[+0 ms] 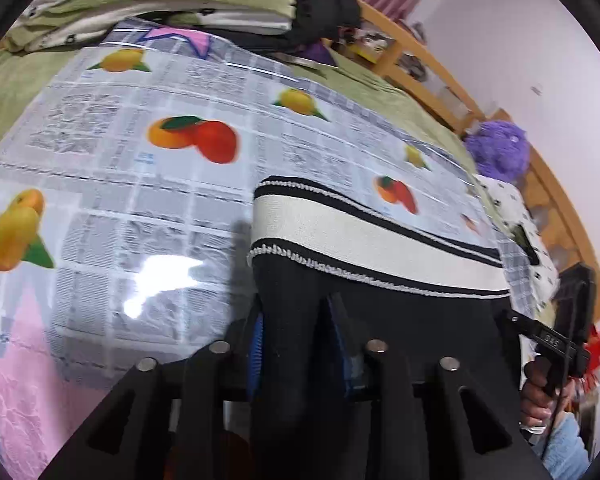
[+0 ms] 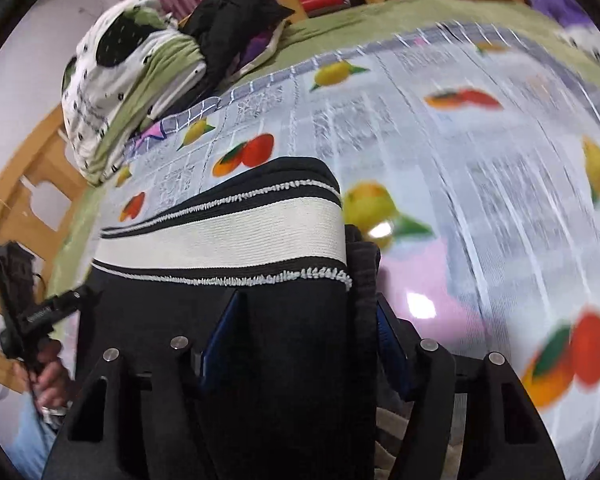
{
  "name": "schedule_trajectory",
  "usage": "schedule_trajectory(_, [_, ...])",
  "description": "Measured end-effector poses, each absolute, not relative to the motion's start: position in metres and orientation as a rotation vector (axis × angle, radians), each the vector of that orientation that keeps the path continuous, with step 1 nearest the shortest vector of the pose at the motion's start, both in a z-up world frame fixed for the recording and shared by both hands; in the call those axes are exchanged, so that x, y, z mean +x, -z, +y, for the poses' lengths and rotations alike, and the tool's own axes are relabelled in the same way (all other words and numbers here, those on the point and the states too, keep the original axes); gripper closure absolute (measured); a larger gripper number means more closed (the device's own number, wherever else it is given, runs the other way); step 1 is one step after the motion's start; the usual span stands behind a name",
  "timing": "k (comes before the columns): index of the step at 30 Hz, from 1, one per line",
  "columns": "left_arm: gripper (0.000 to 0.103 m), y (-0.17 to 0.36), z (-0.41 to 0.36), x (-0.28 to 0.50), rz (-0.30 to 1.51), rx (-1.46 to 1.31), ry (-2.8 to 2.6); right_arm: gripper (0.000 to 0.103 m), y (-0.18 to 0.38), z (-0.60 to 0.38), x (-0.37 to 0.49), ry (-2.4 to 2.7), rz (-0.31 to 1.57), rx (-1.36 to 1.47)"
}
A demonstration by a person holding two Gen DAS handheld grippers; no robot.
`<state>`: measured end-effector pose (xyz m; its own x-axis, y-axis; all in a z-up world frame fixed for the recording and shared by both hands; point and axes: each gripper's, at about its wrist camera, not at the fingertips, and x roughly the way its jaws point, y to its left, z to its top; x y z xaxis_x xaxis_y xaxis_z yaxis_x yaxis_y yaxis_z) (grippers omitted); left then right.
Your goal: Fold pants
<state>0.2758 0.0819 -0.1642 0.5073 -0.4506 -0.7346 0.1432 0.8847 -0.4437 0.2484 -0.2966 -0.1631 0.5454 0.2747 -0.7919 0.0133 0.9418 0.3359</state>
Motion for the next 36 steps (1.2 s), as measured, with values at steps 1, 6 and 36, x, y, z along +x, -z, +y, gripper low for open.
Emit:
schedule_trajectory(1, [0.063, 0.162, 0.084, 0.274, 0.975, -0.33, 0.347, 0.039, 0.161, -0.295, 0.256, -0.162, 0.987, 0.296])
schedule_trajectory(6, [0.056, 0.123, 0.08, 0.245, 0.807, -0.169, 0.321, 0.049, 0.109, -0.289, 0.248, -0.101, 0.848, 0.115])
schedule_trajectory(36, [0.048, 0.159, 0.003, 0.286, 0.792, 0.023, 0.275, 0.061, 0.153, -0.228, 0.274, -0.13, 0.745, -0.156])
